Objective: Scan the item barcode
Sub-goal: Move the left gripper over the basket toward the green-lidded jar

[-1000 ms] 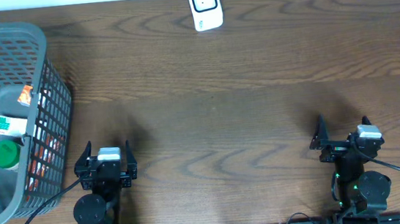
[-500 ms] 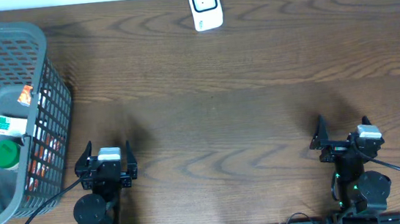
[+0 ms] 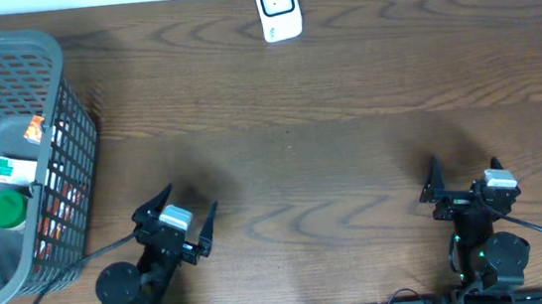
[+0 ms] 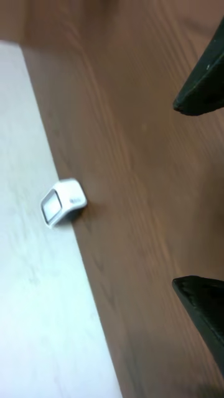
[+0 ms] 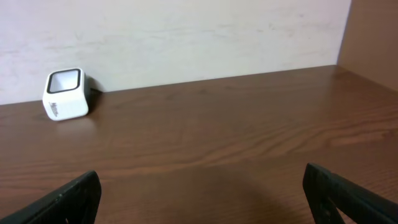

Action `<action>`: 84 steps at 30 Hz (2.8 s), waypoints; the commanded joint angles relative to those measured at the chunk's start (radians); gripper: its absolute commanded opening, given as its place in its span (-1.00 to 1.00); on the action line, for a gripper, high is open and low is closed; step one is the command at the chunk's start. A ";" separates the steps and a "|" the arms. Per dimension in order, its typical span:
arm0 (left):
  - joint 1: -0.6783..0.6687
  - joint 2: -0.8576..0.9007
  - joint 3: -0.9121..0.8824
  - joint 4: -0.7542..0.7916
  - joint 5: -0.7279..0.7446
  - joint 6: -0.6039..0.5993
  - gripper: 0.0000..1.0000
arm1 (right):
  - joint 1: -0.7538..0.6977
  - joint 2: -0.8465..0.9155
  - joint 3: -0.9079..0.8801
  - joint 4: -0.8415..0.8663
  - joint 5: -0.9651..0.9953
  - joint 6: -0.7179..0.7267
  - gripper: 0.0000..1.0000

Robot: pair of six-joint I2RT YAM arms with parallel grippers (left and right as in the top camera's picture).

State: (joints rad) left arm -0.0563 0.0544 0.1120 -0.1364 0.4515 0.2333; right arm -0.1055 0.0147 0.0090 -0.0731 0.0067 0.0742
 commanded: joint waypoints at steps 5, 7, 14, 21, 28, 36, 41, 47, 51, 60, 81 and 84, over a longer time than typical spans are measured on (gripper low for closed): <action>-0.001 0.380 0.474 -0.084 0.121 -0.226 0.66 | -0.005 -0.008 -0.004 -0.002 -0.005 -0.012 0.99; -0.002 0.513 0.618 -0.183 0.237 -0.228 0.66 | -0.005 -0.008 -0.004 -0.002 -0.005 -0.012 0.99; -0.001 0.785 0.749 -0.344 0.511 -0.260 0.66 | -0.005 -0.008 -0.004 -0.002 -0.005 -0.012 0.98; -0.001 0.926 0.849 -0.312 0.536 -0.366 0.66 | -0.005 -0.008 -0.004 -0.002 -0.005 -0.012 0.99; 0.026 0.953 1.102 -0.358 0.520 -0.370 0.66 | -0.005 -0.008 -0.004 -0.002 -0.005 -0.012 0.98; 0.181 0.967 1.310 -0.470 0.387 -0.370 0.66 | -0.005 -0.008 -0.004 -0.002 -0.005 -0.012 0.98; 0.375 1.003 1.415 -0.594 0.355 -0.381 0.67 | -0.005 -0.008 -0.004 -0.002 -0.005 -0.012 0.98; 0.583 1.043 1.438 -0.625 0.357 -0.419 0.66 | -0.005 -0.008 -0.004 -0.002 -0.005 -0.012 0.98; 0.655 1.063 1.438 -0.610 0.375 -0.445 0.66 | -0.005 -0.008 -0.004 -0.002 -0.005 -0.012 0.98; 0.793 1.089 1.439 -0.504 0.373 -0.608 0.67 | -0.005 -0.008 -0.004 -0.002 -0.005 -0.012 0.98; 1.074 1.321 1.439 -0.500 0.329 -0.786 0.66 | -0.005 -0.008 -0.004 -0.002 -0.005 -0.012 0.98; 1.073 1.358 1.439 -0.573 0.238 -0.837 0.66 | -0.005 -0.008 -0.004 -0.002 -0.005 -0.012 0.99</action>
State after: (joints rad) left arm 1.0138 1.3724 1.5341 -0.6556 0.7841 -0.5419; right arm -0.1055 0.0128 0.0090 -0.0731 0.0067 0.0708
